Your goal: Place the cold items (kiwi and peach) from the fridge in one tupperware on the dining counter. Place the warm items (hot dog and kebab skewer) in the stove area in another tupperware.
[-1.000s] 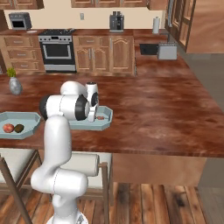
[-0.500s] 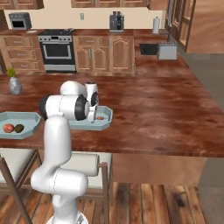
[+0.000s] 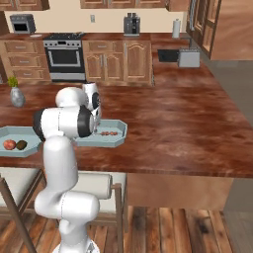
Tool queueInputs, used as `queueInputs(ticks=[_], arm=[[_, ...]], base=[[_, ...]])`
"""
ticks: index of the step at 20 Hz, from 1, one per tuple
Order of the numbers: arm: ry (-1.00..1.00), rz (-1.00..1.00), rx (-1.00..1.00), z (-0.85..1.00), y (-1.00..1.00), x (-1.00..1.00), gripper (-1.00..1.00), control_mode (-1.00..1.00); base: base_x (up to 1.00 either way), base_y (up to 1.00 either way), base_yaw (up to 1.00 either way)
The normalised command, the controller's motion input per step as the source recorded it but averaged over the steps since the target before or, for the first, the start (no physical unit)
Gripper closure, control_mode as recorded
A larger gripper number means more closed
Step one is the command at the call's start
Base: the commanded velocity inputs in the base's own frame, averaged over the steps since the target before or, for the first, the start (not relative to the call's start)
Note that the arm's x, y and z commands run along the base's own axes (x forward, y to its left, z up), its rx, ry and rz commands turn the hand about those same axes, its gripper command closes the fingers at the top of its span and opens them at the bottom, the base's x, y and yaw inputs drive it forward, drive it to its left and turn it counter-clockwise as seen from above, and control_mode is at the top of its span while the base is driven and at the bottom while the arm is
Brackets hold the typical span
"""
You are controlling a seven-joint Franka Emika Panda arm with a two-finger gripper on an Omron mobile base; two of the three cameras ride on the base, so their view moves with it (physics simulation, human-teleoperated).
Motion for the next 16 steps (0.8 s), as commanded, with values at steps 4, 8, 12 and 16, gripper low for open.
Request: queueInputs(ticks=[4,8,12,16], arm=[[-0.12,0.23,0.00,0.02,-0.08,-1.00,-1.00,-1.00],[-0.11,0.49,0.00,0.48,-0.16,-0.98,-1.00,-1.00],[-0.11,0.63,0.00,0.86,-0.47,-0.88,-1.00,-1.00],[0.04,0.56,0.00,1.00,-0.39,-0.35,-1.00,-1.00]], base=[[0.00,0.00,0.00],[0.00,0.00,0.00],[0.00,0.00,0.00],[0.00,0.00,0.00]])
